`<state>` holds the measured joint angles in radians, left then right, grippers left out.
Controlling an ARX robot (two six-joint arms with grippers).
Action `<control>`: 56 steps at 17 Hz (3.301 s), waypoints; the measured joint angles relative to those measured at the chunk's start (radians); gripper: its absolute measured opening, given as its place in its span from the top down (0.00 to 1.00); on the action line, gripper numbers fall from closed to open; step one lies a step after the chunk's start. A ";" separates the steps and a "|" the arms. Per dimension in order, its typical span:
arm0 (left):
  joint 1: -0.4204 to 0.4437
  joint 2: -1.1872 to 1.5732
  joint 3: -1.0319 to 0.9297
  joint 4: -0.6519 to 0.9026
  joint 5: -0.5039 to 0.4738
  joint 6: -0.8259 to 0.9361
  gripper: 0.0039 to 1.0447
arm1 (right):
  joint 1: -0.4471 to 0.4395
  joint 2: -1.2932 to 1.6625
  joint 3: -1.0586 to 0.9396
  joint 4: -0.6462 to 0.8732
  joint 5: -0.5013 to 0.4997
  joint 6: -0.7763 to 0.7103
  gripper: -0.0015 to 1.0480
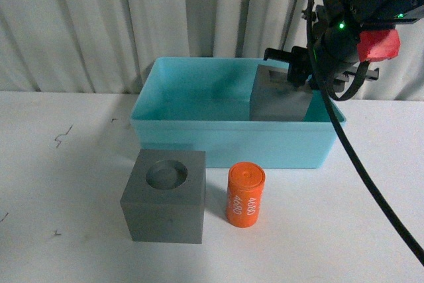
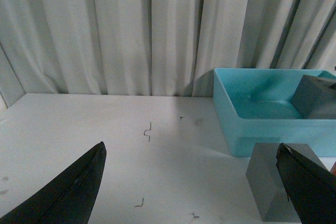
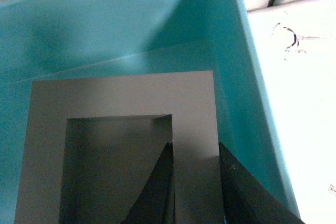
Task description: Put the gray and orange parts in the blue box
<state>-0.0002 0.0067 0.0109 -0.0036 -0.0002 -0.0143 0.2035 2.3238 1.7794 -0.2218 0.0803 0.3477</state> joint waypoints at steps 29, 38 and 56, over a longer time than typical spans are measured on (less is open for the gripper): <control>0.000 0.000 0.000 0.001 0.000 0.000 0.06 | -0.208 -1.523 -1.564 0.798 -0.078 -0.292 0.62; 0.000 0.000 0.000 0.000 0.000 0.000 0.06 | -0.208 -1.779 -1.708 0.692 -0.078 -0.340 0.98; 0.000 0.000 0.000 0.000 0.000 0.000 0.06 | -0.208 -2.137 -1.768 0.412 -0.078 -0.341 0.98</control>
<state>-0.0002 0.0067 0.0109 -0.0032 -0.0002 -0.0143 -0.0048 0.1871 0.0116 0.1898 0.0025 0.0071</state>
